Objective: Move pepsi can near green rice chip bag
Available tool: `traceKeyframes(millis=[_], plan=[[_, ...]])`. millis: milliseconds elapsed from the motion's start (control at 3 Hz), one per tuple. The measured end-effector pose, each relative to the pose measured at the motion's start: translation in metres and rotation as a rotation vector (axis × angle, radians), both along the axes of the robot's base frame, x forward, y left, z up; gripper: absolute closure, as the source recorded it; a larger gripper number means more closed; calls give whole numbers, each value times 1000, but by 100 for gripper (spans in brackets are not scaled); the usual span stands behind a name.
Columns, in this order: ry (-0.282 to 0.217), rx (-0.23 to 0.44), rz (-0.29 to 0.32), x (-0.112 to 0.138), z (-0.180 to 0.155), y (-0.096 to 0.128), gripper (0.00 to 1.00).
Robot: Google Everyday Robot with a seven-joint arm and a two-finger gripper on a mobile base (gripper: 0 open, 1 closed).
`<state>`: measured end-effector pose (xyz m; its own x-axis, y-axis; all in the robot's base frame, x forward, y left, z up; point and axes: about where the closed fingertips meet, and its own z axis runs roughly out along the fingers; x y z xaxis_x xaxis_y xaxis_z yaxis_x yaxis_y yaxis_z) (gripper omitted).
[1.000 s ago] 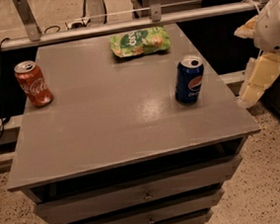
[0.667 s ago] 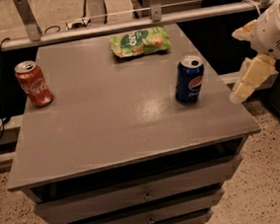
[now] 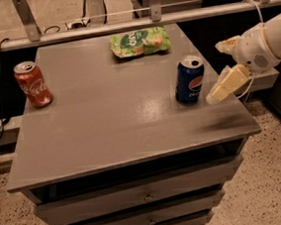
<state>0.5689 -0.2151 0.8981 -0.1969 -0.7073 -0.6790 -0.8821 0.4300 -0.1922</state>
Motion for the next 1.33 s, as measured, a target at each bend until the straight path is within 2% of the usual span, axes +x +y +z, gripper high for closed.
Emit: traceKeyframes(millis=[333,667,1333], plan=[[15,120,19,9,-15,27,0],[22,202,47,9,-19,53,16],[14,300,63,5,-8,71,62]])
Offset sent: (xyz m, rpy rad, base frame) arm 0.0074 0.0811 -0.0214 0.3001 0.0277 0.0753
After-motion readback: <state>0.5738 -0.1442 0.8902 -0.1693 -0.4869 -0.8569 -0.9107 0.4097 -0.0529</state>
